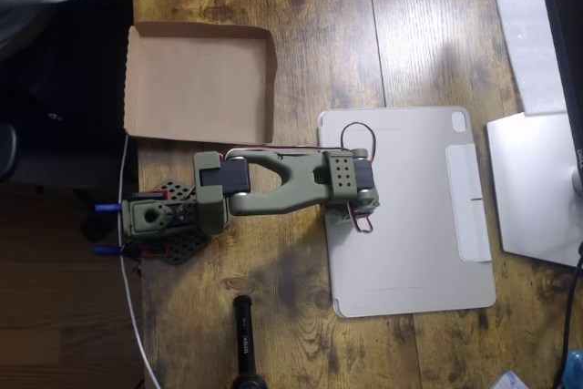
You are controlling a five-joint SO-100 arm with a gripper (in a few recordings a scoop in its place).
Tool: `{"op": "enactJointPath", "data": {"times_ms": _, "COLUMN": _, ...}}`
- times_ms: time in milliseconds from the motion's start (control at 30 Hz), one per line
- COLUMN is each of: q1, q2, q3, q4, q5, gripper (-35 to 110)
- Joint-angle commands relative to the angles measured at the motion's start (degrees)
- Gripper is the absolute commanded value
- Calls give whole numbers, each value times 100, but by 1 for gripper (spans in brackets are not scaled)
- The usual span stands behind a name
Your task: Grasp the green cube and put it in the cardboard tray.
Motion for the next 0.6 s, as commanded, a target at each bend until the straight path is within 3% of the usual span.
{"op": "enactJointPath", "data": {"times_ms": 0, "q1": -527, "q2": 589, "q3": 26, "q4": 527, "q5": 70, "gripper": 4}}
{"op": "enactJointPath", "data": {"times_ms": 333, "q1": -3349, "q2": 2092, "q3": -650, "q4": 2391, "q5": 958, "gripper": 4}}
{"op": "enactJointPath", "data": {"times_ms": 567, "q1": -5054, "q2": 2092, "q3": -396, "q4": 2628, "q5": 642, "gripper": 4}}
